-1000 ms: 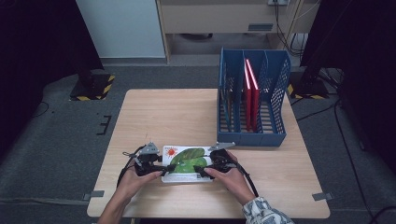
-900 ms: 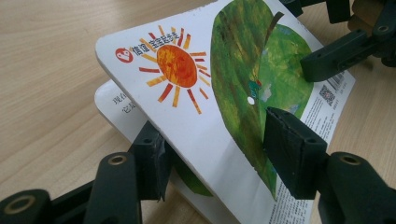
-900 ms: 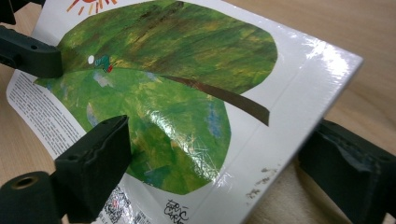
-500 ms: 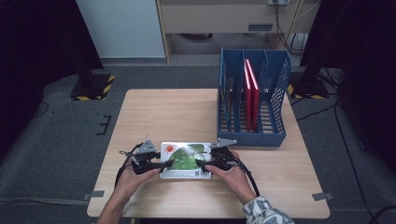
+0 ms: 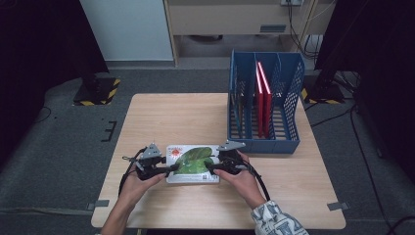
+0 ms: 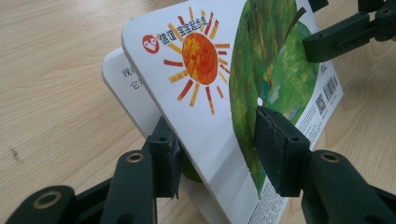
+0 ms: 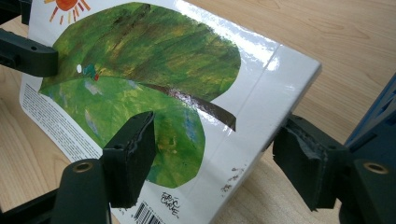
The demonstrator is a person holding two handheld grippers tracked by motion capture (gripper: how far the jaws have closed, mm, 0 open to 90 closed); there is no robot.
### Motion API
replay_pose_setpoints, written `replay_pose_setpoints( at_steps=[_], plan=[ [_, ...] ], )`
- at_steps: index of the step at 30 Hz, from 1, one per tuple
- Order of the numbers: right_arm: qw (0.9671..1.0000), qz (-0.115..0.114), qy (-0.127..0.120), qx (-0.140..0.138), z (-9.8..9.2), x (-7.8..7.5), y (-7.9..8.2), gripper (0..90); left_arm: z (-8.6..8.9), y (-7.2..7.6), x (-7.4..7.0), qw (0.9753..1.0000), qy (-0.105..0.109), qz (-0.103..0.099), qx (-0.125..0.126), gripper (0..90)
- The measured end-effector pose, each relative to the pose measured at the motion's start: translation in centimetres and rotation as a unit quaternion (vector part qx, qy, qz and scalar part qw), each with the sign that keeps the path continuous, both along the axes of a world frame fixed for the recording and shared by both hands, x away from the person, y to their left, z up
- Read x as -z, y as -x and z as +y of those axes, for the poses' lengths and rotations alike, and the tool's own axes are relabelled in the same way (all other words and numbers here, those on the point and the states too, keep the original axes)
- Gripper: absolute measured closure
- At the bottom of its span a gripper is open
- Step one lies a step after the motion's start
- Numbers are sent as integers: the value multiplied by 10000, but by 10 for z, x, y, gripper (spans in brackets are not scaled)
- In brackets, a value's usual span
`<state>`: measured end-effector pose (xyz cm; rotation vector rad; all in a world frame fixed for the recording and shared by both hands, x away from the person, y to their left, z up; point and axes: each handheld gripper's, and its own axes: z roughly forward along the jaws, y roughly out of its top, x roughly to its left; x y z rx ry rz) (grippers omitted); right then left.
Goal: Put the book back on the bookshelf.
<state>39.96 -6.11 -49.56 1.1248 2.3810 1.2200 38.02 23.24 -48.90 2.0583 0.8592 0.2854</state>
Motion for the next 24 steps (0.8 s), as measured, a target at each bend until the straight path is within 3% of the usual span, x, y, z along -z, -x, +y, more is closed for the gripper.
replay_pose_setpoints(
  at_steps=[15,24],
  plan=[
    [9999,-78,77,-6,5,-6,-8,327,5,-9,-2,9999,-9,-66,-116,540],
    [9997,-233,92,-13,12,-16,-16,332,10,-22,-6,9992,-120,-229,-310,566]
  ],
)
